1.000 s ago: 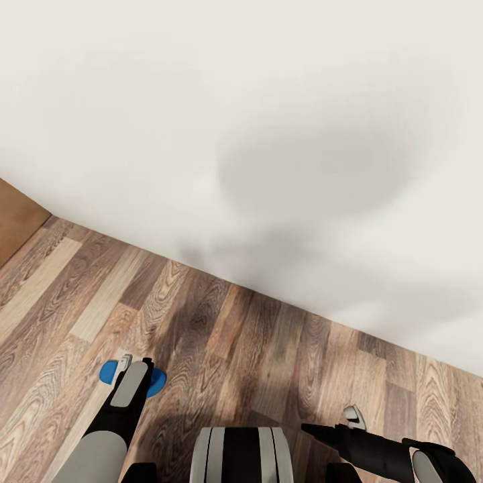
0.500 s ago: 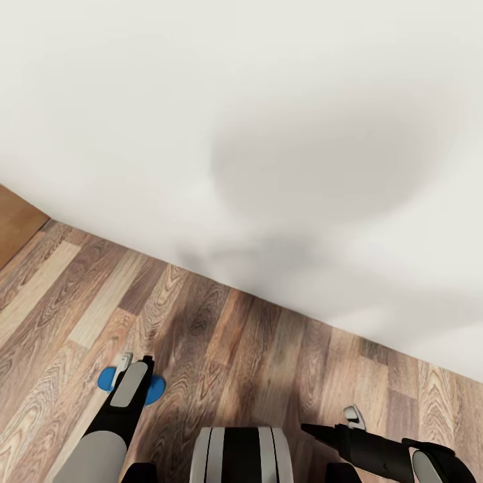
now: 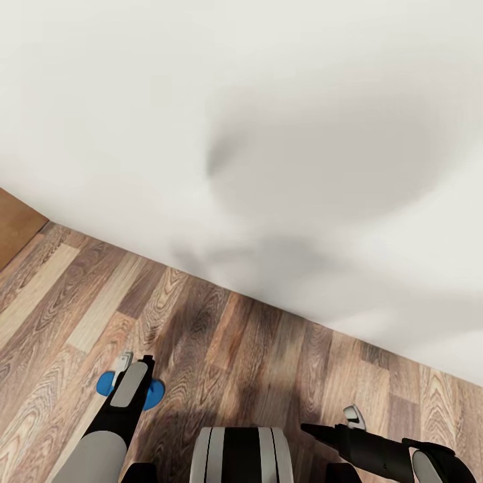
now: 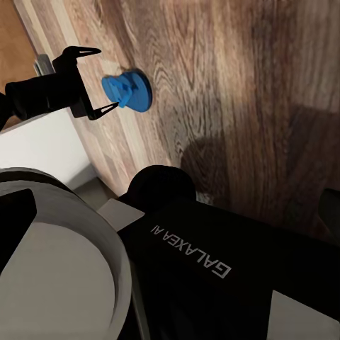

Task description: In the bedroom, move the book from the bed onto either nightstand, and place the two sandals side by side next to the bed.

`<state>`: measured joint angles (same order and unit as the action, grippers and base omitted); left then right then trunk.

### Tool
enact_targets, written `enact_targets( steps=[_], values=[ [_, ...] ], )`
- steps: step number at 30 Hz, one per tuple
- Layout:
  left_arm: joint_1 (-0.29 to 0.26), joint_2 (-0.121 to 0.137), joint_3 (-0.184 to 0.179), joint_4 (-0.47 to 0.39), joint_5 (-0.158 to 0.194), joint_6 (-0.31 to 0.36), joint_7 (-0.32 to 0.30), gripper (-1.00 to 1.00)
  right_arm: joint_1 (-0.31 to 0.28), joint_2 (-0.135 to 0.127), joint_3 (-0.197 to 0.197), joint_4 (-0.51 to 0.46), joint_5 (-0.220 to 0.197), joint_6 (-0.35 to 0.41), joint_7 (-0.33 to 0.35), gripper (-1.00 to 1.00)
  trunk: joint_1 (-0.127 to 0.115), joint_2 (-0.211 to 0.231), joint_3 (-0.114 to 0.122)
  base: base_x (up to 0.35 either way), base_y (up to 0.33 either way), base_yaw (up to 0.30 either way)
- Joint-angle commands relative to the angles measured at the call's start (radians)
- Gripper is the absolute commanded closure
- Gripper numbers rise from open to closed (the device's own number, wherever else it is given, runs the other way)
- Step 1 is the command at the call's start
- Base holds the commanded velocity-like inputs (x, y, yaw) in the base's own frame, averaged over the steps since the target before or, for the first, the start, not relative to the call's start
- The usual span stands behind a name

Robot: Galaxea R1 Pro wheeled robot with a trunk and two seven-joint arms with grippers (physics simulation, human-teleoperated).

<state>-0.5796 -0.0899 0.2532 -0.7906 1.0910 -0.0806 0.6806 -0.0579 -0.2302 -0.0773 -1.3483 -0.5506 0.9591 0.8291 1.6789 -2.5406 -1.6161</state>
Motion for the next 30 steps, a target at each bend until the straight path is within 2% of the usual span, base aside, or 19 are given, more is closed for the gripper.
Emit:
enact_targets(
  steps=[1, 30],
  values=[
    [0.000, -0.001, 0.001, -0.001, 0.010, -0.008, 0.000, -1.00, 0.000, 0.000, -0.001, 0.000, 0.001, 0.004, 0.004, -1.00, 0.000, 0.000, -0.001, 0.005, 0.000, 0.000],
    [0.000, -0.001, 0.002, 0.001, 0.010, -0.008, -0.001, -1.00, 0.000, 0.000, -0.001, 0.000, 0.001, 0.004, 0.004, -1.00, 0.000, 0.000, -0.001, 0.001, 0.000, 0.000]
  ],
)
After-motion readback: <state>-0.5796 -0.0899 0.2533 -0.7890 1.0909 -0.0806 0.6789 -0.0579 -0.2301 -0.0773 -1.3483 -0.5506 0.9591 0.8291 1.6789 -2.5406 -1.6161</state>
